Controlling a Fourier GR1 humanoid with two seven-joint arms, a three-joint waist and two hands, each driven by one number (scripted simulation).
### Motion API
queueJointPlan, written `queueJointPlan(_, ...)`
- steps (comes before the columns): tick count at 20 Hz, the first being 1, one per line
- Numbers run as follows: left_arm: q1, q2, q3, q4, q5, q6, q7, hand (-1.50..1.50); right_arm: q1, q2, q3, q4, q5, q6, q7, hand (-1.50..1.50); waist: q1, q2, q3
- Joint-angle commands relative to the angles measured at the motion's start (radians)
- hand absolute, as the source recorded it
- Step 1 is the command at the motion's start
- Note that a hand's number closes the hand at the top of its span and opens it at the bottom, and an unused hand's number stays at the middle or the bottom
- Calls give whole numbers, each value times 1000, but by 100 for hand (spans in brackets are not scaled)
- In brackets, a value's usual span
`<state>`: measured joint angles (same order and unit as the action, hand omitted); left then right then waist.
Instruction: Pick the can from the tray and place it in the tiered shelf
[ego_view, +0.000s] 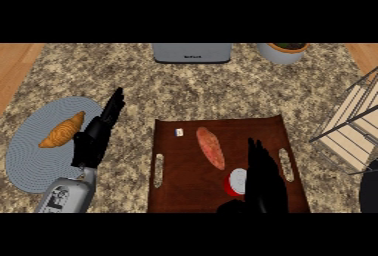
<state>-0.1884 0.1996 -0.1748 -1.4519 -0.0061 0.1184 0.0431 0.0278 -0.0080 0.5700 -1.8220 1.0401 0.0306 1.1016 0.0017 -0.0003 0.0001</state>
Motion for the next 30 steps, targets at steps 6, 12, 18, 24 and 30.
queueJointPlan(6, 55, -17, 13, -48, -42, -14, -4, 0, -28, 8, 4, 14, -45, 5, 116, -150, 0, -1, 0)
queueJointPlan(12, -29, -48, 45, 29, -60, -10, -1, 0, -33, 8, 12, 178, -63, -37, 23, 150, -3, 1, 0)
queueJointPlan(18, -21, -76, 48, 55, -80, -33, -17, 0, 38, 3, 39, 121, 55, -34, -30, 150, -5, 0, 0)
queueJointPlan(24, 21, -40, 75, -7, -43, -58, -3, 0, 155, -344, 182, -75, -112, 96, -478, 150, -17, -12, 4)
queueJointPlan(30, 49, -36, 80, 15, -50, -50, -19, 0, 237, -632, 259, -225, -163, 76, -808, 150, -42, -18, 6)
